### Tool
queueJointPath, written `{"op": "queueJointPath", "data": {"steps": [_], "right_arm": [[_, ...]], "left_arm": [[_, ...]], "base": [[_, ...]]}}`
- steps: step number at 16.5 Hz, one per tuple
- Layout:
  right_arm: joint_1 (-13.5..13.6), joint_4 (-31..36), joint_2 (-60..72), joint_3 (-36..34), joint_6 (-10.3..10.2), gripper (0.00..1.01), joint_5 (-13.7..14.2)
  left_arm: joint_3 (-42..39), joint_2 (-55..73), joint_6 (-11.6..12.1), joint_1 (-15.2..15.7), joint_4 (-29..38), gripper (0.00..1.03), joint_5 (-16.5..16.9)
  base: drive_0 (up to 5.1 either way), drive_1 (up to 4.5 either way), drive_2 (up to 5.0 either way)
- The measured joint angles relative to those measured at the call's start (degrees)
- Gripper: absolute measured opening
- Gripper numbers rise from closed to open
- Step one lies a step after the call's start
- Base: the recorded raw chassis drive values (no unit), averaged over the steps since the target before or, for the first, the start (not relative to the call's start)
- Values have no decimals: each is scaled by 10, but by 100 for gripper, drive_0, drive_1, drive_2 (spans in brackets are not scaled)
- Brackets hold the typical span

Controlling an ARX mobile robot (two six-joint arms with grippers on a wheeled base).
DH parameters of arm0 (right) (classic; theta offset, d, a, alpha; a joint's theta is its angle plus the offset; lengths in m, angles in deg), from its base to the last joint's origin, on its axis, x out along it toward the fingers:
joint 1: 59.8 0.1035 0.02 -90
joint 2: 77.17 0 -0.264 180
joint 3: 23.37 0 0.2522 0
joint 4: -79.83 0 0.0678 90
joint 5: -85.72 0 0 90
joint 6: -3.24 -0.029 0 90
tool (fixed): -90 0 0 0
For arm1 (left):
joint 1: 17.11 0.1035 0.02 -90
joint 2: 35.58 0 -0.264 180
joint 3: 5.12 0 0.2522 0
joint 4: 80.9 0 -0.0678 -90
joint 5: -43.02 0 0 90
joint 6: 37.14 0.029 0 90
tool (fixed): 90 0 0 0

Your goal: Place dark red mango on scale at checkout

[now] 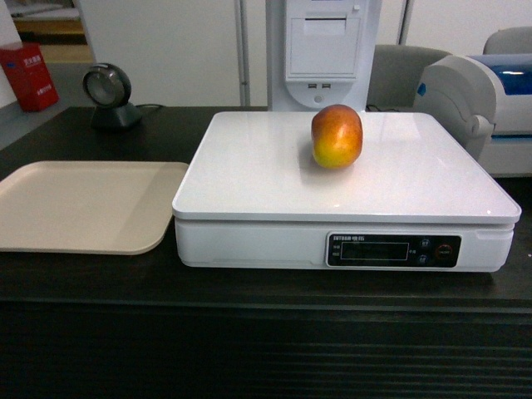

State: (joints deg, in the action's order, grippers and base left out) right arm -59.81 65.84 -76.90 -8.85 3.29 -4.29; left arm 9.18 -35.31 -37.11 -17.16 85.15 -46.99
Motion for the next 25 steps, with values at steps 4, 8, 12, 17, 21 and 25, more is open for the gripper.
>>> {"op": "queueJointPath", "data": {"steps": [4,8,12,17,21,25], "right_arm": [[0,0,0,0,0,98,0],[0,0,0,0,0,98,0],[0,0,0,0,0,98,0],[0,1,0,0,0,98,0],[0,0,0,0,0,98,0],[0,0,0,0,0,98,0]], "left_arm": [[0,0,0,0,0,98,0],[0,0,0,0,0,98,0],[0,0,0,0,0,98,0],[0,0,0,0,1,98,0],[0,0,0,0,1,98,0],[0,0,0,0,0,98,0]], "base": [[0,0,0],[0,0,0],[0,0,0],[0,0,0],[0,0,0],[0,0,0]]}}
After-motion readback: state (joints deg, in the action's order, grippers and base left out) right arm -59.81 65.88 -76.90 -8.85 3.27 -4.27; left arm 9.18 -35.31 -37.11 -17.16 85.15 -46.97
